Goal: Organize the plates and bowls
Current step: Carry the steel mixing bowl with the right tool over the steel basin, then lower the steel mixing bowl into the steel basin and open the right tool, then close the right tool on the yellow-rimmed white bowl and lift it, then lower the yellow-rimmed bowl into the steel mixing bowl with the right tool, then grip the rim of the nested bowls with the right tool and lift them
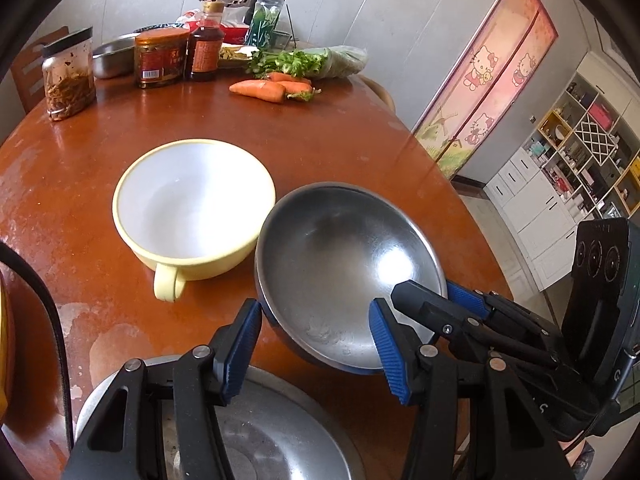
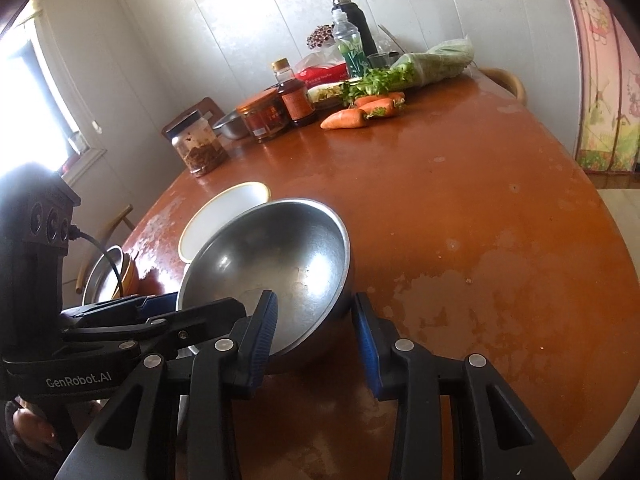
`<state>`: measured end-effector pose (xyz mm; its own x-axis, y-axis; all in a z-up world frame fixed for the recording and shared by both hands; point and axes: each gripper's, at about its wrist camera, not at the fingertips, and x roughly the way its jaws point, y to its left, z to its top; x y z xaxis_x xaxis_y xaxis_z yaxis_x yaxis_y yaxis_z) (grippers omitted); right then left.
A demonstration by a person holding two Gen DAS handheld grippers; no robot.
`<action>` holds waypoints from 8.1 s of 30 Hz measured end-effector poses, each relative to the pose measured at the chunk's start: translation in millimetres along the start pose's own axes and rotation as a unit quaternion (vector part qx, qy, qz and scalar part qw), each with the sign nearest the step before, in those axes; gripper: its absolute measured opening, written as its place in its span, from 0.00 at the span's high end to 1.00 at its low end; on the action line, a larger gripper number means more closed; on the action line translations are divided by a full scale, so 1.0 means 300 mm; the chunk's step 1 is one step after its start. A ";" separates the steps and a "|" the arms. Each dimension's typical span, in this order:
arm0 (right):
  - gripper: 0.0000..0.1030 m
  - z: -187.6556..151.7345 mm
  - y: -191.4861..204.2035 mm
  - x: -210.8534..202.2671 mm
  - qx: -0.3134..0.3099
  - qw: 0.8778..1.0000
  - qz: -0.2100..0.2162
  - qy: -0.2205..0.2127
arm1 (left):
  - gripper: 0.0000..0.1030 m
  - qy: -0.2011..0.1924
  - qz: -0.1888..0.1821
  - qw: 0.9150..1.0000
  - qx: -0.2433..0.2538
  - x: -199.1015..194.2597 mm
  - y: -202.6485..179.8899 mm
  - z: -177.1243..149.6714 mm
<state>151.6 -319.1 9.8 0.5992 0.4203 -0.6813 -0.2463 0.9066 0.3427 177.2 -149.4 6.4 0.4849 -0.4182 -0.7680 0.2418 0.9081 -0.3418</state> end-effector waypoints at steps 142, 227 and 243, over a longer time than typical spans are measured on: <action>0.49 0.168 0.345 0.140 -0.091 0.995 0.045 -0.012 | 0.46 -0.038 -0.004 0.998 -0.052 -0.207 0.309 0.156; 0.28 -0.196 0.301 0.014 -0.007 0.995 0.072 0.070 | 0.33 -0.005 0.019 0.998 -0.064 -0.281 0.275 -0.280; 0.36 -0.163 0.392 0.017 -0.048 0.996 0.059 0.049 | 0.41 -0.018 0.007 0.997 -0.072 -0.298 0.309 -0.238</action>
<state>88.4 -208.6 14.9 0.4859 0.5209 -0.7018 -0.3851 0.8484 0.3631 96.3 -26.4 4.8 0.5185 -0.4030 -0.7542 0.1124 0.9064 -0.4071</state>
